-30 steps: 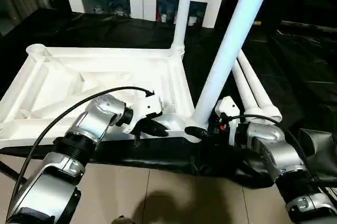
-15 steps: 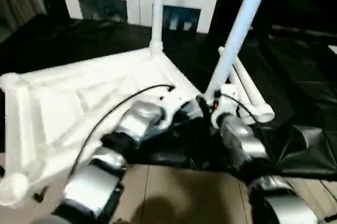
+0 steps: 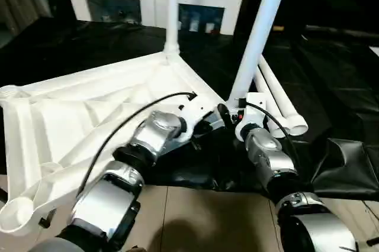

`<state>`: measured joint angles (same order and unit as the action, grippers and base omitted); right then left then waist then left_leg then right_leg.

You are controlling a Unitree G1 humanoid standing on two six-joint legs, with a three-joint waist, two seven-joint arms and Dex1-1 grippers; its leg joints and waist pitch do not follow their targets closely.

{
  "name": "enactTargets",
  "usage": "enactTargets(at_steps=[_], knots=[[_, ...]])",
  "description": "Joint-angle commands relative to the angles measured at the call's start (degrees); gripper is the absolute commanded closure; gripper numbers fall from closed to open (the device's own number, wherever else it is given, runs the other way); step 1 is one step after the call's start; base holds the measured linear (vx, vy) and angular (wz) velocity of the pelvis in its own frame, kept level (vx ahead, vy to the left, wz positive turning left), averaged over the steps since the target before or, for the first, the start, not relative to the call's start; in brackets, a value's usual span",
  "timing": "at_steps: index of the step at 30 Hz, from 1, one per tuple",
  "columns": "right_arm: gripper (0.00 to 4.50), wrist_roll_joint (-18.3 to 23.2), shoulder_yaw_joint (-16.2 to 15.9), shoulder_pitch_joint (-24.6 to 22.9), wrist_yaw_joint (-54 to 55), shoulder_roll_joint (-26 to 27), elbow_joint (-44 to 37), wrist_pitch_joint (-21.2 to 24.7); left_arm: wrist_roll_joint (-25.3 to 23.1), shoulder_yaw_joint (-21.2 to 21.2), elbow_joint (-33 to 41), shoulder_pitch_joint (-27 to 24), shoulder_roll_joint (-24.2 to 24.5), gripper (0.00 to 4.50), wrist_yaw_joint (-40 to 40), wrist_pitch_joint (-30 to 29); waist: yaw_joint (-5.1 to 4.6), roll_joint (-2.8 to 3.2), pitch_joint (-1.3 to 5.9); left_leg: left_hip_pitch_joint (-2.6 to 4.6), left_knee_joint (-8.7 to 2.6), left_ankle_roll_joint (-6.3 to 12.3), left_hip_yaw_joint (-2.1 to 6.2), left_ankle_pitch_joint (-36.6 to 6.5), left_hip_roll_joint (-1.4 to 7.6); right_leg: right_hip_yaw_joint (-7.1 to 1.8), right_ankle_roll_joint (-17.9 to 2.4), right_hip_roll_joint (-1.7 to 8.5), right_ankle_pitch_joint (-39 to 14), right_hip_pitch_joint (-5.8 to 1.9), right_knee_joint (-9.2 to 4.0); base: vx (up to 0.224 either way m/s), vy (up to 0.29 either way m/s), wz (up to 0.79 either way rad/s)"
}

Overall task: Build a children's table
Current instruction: Rotate leg to tighten

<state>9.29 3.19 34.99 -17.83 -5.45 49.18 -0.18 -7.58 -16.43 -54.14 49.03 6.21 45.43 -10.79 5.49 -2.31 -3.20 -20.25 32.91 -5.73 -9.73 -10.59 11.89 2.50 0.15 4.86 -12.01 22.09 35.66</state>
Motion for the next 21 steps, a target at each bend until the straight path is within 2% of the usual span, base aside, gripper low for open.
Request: enactTargets(at_steps=[1,3,5,6,8,9,10,11,12,13,14,16,18,21], knots=[[0.54,0.5,-1.2,-0.8,-4.8,-1.7,-3.6,2.3,-1.5,-2.2,-0.3,-1.0,1.5,4.50,3.9,0.0,0.21,0.48,3.56,-0.20,-3.93,2.45,0.04,-9.2,0.81,-1.93,-12.2,2.76,-2.5,-2.63,-4.25,0.000,0.000,0.00],[0.54,1.1,-3.4,-3.5,-13.3,-6.0,-9.3,5.0,-1.2,-3.0,1.2,-1.6,3.9,4.50,9.2,0.8,0.26,0.50,3.90,-0.26,-3.50,3.91,-0.02,-5.7,0.75,-1.80,-13.9,2.71,3.9,-3.04,-3.58,0.000,0.000,0.00],[0.54,1.1,-4.5,-4.6,-16.5,-7.8,-11.3,5.4,-1.0,-3.3,1.8,-1.8,4.9,4.50,11.2,1.1,0.39,0.60,4.06,-0.22,-3.15,5.49,-0.07,-2.6,0.81,-1.69,-15.1,2.55,9.8,-3.09,-3.09,0.000,0.000,0.00],[0.54,1.0,-5.6,-5.8,-20.6,-10.0,-13.4,5.1,-0.8,-3.9,2.8,-2.2,6.2,4.50,14.4,1.8,0.46,0.66,4.13,-0.22,-3.13,5.95,-0.03,-2.1,0.86,-1.59,-15.9,2.54,11.8,-3.16,-2.91,0.000,0.000,0.00],[0.54,1.2,-6.5,-7.1,-24.8,-12.3,-15.7,5.0,-0.7,-4.6,3.9,-2.7,7.8,4.50,18.1,3.0,0.36,0.14,4.24,-0.14,-2.83,7.08,-0.23,-1.1,0.88,-1.62,-17.2,2.49,14.5,-3.14,-2.56,0.000,0.000,0.00],[0.54,1.9,-6.8,-7.8,-27.5,-13.6,-17.4,5.5,-0.4,-5.0,4.7,-3.1,8.8,4.50,20.6,3.4,0.47,0.31,4.28,-0.15,-2.67,7.75,-0.27,-0.2,0.90,-1.62,-17.8,2.53,15.8,-3.09,-2.44,0.000,0.000,0.00],[0.54,2.1,-6.9,-8.0,-28.2,-14.0,-17.9,5.7,-0.3,-5.1,5.0,-3.3,9.1,4.50,21.4,3.5,0.41,-0.20,4.08,-0.19,-2.68,8.26,-0.34,-0.4,0.93,-1.60,-18.0,2.51,15.7,-3.09,-2.53,0.000,0.000,0.00],[0.54,3.5,-7.7,-9.5,-33.2,-16.3,-21.6,7.8,0.5,-5.8,7.0,-4.2,11.0,4.50,26.7,4.9,0.56,-0.08,4.04,-0.23,-2.67,8.80,-0.32,-0.5,0.92,-1.62,-18.1,2.60,15.1,-3.22,-2.49,0.000,0.000,0.00],[0.54,3.8,-8.1,-9.9,-35.1,-17.2,-22.8,8.5,1.1,-5.9,8.1,-4.6,11.8,4.50,28.9,4.9,0.75,-0.39,3.98,-0.29,-2.59,9.48,-0.33,-0.4,1.01,-1.63,-18.0,2.73,14.4,-3.27,-2.41,0.000,0.000,0.00],[0.54,3.9,-8.3,-10.0,-35.7,-17.4,-23.2,8.7,1.3,-6.0,8.5,-4.8,12.0,4.50,29.6,5.0,0.81,-0.19,3.92,-0.19,-2.67,9.57,-0.39,-0.6,1.15,-1.62,-18.0,2.74,13.8,-3.14,-2.48,0.000,0.000,0.00],[0.54,4.1,-9.6,-10.3,-39.3,-18.7,-24.4,9.1,2.4,-6.1,10.5,-5.4,13.3,4.50,33.0,4.9,0.93,-0.47,3.84,-0.14,-2.64,9.42,-0.57,-1.2,1.31,-1.58,-18.0,2.77,12.4,-2.90,-2.55,0.000,0.000,0.00],[0.54,4.1,-10.4,-10.3,-41.0,-19.1,-24.9,9.1,2.8,-6.0,11.3,-5.6,13.8,4.50,34.0,4.7,1.30,-0.30,3.84,-0.16,-2.70,8.78,-0.59,-1.8,1.47,-1.54,-17.9,2.86,9.9,-2.79,-2.51,0.000,0.000,0.00],[0.54,3.7,-12.1,-10.4,-43.7,-19.6,-25.5,8.9,3.0,-5.7,11.6,-5.6,14.3,4.50,34.5,5.1,1.49,-0.08,3.77,0.16,-2.84,7.38,-0.67,-4.2,1.61,-1.61,-17.8,3.03,6.1,-2.39,-2.81,0.000,0.000,0.00],[0.54,2.8,-13.2,-10.0,-44.4,-19.1,-24.6,8.2,3.0,-5.5,11.4,-5.6,14.3,4.50,34.3,5.4,1.71,-0.24,3.64,0.16,-3.09,5.70,-0.64,-6.2,1.56,-1.69,-16.9,3.12,3.1,-2.30,-3.02,0.000,0.000,0.00]])
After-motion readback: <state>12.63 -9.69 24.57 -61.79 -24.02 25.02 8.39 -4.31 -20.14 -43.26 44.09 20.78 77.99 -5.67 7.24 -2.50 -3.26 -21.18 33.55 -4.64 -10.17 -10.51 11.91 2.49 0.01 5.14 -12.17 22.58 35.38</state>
